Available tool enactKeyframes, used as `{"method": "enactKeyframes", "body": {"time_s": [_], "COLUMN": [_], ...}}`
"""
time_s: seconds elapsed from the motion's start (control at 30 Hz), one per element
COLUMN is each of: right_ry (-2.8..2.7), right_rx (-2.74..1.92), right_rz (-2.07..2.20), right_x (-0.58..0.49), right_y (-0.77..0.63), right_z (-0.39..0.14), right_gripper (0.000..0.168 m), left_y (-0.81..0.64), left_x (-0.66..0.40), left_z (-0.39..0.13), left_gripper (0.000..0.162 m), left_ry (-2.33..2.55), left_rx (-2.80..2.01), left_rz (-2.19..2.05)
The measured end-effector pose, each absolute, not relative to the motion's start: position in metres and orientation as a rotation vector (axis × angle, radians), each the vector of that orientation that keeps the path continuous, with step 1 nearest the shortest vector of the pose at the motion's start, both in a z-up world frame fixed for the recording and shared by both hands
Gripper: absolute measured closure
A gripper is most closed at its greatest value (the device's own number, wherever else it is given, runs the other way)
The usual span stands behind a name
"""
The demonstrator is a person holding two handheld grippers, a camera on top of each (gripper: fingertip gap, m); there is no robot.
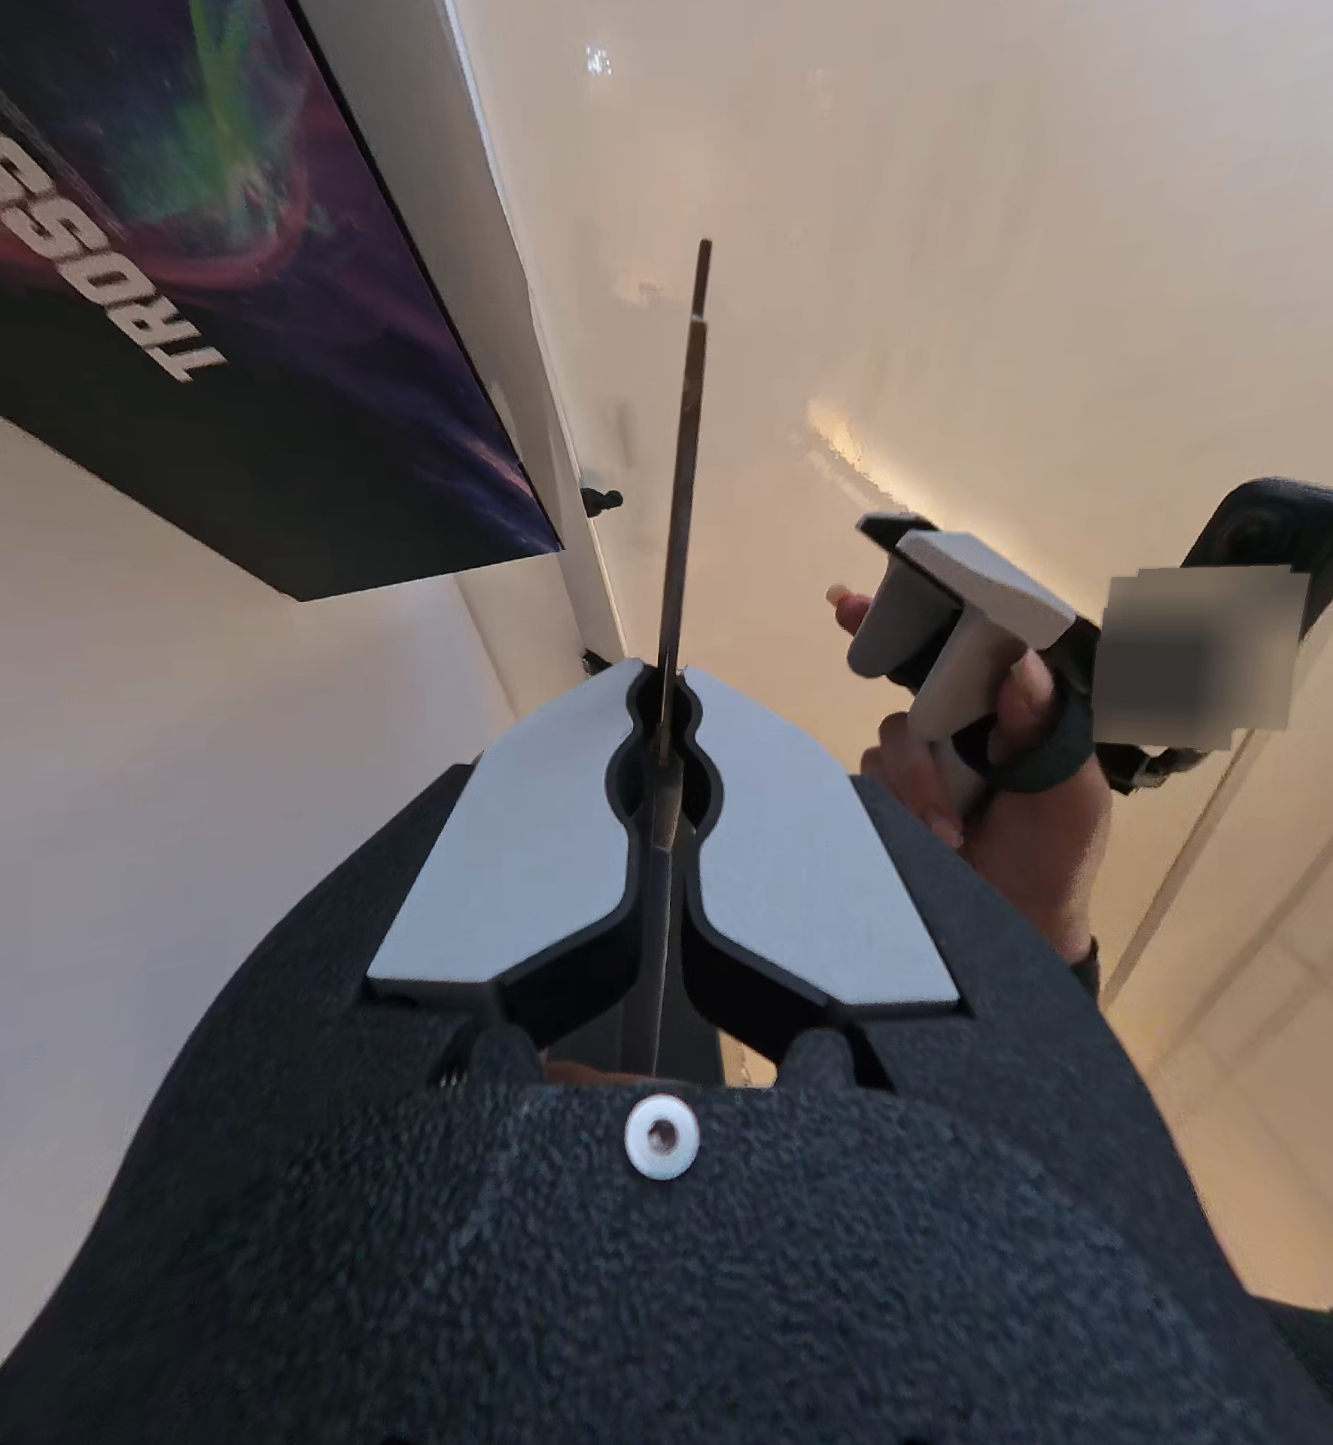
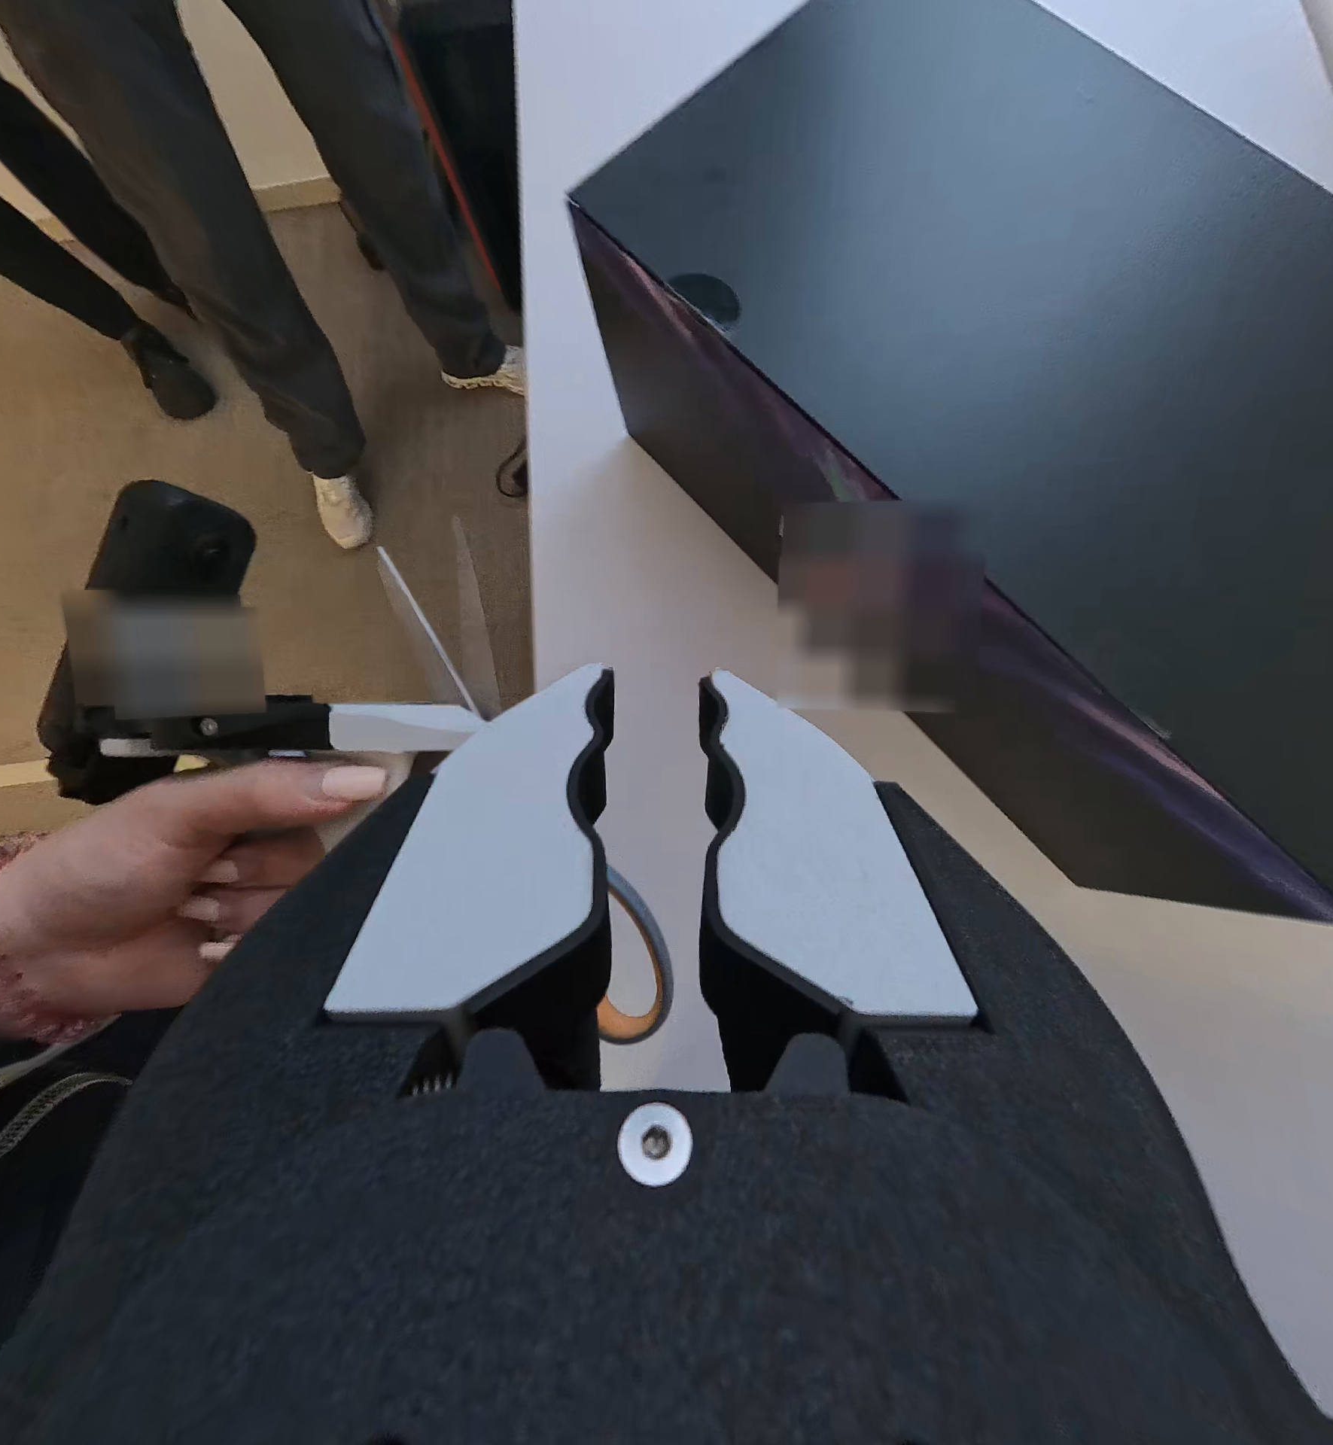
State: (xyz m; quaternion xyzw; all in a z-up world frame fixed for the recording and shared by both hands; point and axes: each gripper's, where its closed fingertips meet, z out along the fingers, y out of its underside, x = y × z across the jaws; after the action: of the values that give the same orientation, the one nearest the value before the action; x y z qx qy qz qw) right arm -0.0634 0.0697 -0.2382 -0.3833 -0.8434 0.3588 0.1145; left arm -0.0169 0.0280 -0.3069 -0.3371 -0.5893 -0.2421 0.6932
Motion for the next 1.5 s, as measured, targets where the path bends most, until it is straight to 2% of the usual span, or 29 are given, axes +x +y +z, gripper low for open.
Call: {"method": "enactKeyframes", "body": {"time_s": [0.13, 0.3, 0.5, 0.8, 1.0, 1.1, 1.5], "right_ry": [-2.485, -2.642, -2.642, -2.675, -2.602, -2.610, -2.354], "right_rx": [-1.045, -0.922, -0.891, -0.832, -0.916, -0.919, -1.155], "right_rz": [1.211, 1.104, 1.300, 1.238, 1.402, 1.288, 1.332], "right_x": [-0.052, -0.027, 0.014, 0.072, 0.100, 0.114, 0.136], "right_y": [0.011, -0.036, -0.053, -0.070, -0.070, -0.058, 0.046], "right_z": [-0.219, -0.213, -0.210, -0.182, -0.201, -0.208, -0.148], "right_gripper": [0.149, 0.149, 0.146, 0.146, 0.146, 0.145, 0.145], "left_y": [-0.012, -0.042, -0.051, -0.047, -0.046, -0.042, 0.029], "left_x": [-0.003, 0.006, 0.024, 0.058, 0.097, 0.108, 0.111], "left_z": [-0.300, -0.304, -0.304, -0.322, -0.327, -0.326, -0.265], "left_gripper": [0.161, 0.161, 0.160, 0.160, 0.161, 0.161, 0.160], "left_ry": [-1.294, -1.275, -1.306, -1.384, -1.354, -1.379, -1.324], "left_rx": [-0.690, -0.632, -0.553, -0.502, -0.520, -0.530, -0.587], "left_rz": [-0.477, -0.358, -0.216, -0.144, -0.187, -0.202, -0.372]}}
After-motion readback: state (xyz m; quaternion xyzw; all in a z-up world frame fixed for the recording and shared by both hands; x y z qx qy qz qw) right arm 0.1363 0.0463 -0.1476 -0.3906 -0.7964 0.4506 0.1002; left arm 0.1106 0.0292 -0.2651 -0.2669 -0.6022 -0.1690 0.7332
